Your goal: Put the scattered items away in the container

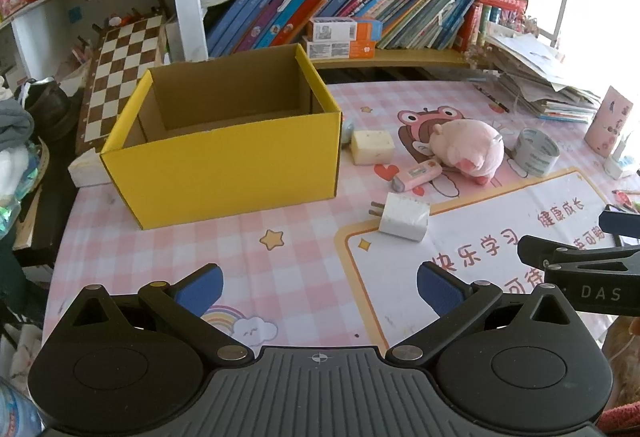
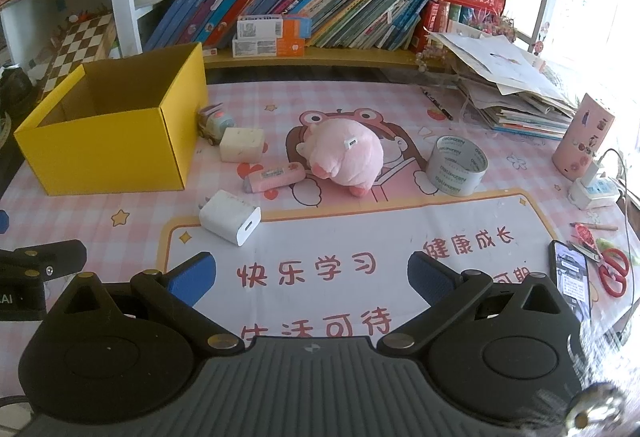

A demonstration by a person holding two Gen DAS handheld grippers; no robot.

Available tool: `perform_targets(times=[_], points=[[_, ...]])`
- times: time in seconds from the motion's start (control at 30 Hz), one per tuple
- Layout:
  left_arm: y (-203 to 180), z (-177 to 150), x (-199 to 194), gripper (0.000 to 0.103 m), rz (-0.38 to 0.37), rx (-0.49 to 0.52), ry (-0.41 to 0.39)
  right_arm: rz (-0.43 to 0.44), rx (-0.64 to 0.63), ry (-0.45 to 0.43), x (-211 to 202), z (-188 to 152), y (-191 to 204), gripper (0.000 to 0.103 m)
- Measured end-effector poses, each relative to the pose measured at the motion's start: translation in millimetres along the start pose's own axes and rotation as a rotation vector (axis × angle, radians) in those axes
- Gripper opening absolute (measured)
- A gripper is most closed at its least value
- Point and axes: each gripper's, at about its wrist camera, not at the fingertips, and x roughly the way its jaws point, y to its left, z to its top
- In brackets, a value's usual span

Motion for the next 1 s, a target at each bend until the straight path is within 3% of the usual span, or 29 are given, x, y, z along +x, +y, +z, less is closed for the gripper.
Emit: perform_targets(times=[1.0], points=[[0, 2, 10, 0.103, -0.097, 0.058, 0.017, -0.038, 0.005, 0.0, -3, -5, 10, 0.103]])
